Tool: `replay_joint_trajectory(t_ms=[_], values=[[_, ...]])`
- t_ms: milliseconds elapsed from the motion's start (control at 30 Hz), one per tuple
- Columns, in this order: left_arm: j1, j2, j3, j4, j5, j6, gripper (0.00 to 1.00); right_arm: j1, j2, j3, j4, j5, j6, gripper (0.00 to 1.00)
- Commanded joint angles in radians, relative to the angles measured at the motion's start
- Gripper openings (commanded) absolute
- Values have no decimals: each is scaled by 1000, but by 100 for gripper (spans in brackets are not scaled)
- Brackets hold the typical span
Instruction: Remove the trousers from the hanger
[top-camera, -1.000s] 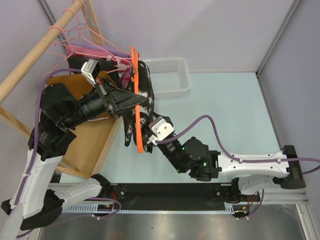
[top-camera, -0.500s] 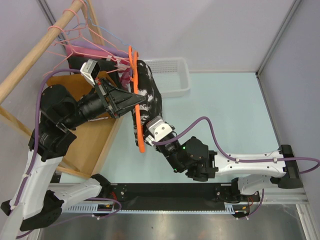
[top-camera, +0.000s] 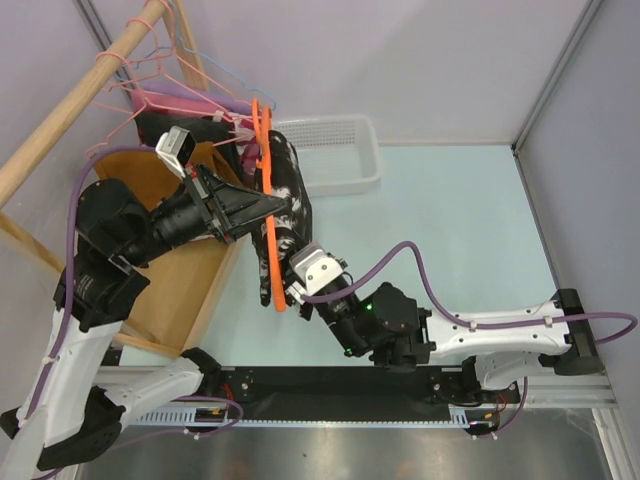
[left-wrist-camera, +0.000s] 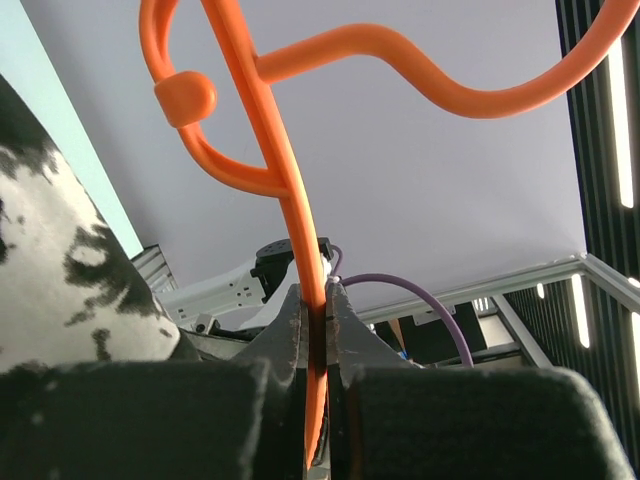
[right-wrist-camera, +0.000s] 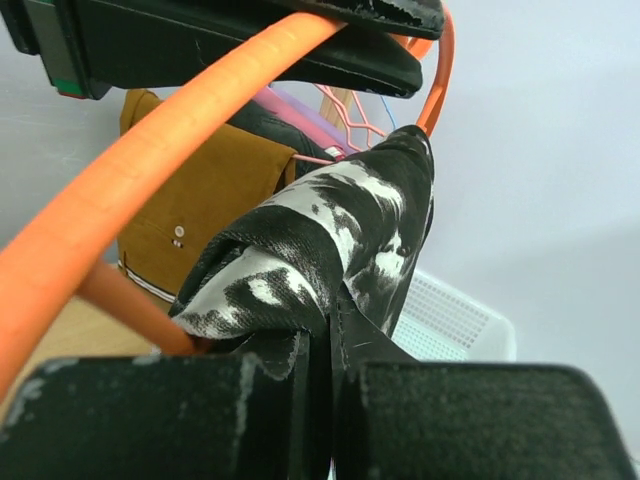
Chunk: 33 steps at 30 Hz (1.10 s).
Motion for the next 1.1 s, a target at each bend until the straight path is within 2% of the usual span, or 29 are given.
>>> replay_joint_trajectory(t_ms=[0, 233, 500, 833, 1067], values=[[21, -22, 31, 89, 19, 27, 0, 34, -77, 56, 119, -1, -6, 0], [21, -8, 110, 91, 30, 24, 0, 39, -170, -22, 12, 47, 46, 0], [22, 9, 117, 91, 39, 9, 0, 43, -293, -59, -132, 32, 168, 0], [28, 12, 115, 45, 25, 52, 0, 59, -298, -34, -176, 7, 199, 0], [28, 6, 52, -30, -44, 159, 0, 74, -258, 36, -143, -16, 167, 0]])
